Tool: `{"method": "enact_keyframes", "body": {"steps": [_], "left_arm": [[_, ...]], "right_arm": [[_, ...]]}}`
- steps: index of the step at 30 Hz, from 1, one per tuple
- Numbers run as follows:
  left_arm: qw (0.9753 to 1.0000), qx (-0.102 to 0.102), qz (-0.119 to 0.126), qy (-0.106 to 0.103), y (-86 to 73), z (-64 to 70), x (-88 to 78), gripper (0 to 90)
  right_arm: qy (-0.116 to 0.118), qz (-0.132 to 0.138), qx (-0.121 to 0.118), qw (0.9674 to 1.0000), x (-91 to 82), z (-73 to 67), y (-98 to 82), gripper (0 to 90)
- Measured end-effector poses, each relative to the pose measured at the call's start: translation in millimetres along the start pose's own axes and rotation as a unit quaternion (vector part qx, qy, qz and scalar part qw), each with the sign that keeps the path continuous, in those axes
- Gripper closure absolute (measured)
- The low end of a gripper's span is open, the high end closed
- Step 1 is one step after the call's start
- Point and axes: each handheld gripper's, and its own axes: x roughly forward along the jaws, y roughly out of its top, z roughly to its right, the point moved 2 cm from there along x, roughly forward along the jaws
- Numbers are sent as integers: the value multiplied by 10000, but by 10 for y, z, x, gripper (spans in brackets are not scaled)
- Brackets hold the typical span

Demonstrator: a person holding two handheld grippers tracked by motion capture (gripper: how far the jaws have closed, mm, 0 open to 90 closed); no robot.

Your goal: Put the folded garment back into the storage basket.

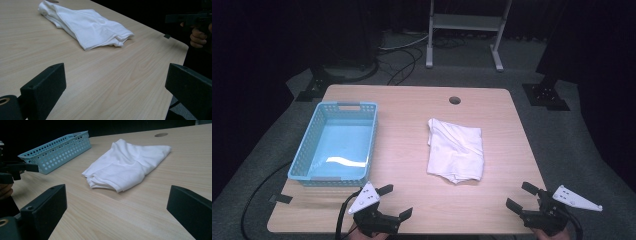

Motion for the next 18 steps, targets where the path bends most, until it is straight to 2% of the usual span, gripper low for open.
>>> {"method": "enact_keyframes", "body": {"steps": [18], "left_arm": [[10000,0,10,19,3,-23,-20,30]], "right_arm": [[117,-192,19,9997,218,14,209,28]]}}
